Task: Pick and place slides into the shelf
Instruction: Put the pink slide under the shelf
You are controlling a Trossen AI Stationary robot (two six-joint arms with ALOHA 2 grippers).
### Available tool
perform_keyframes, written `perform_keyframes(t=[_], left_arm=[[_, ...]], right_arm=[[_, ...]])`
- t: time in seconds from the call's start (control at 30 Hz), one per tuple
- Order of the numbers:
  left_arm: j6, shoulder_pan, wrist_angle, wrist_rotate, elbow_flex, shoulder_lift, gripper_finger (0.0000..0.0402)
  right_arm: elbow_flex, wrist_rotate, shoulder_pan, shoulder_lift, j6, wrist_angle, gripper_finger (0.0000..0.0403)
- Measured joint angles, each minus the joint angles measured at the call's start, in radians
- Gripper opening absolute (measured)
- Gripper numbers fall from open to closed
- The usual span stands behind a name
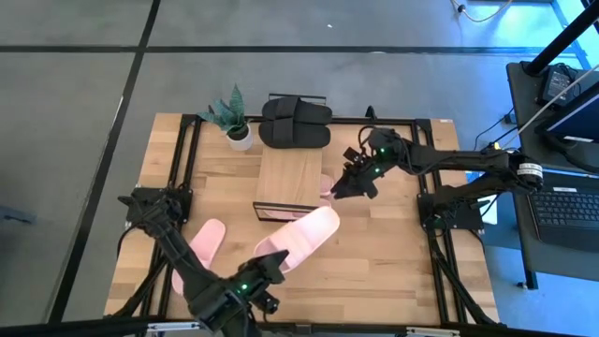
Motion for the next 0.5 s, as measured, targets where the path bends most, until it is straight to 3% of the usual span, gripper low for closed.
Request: perform_keyframes(t=[0.27,0.5], left_arm=[[0.093,0.04,0.0,-0.03,0.0,0.0,0.0],[0.111,0.052,0.0,-0.034,0.0,0.0,0.0]], right_arm=[[0.0,0.01,0.07,0.0,-0.003,0.043,0.0225],[-0.001,0.112,0.107,0.0,-0.004,0.042,0.0225]])
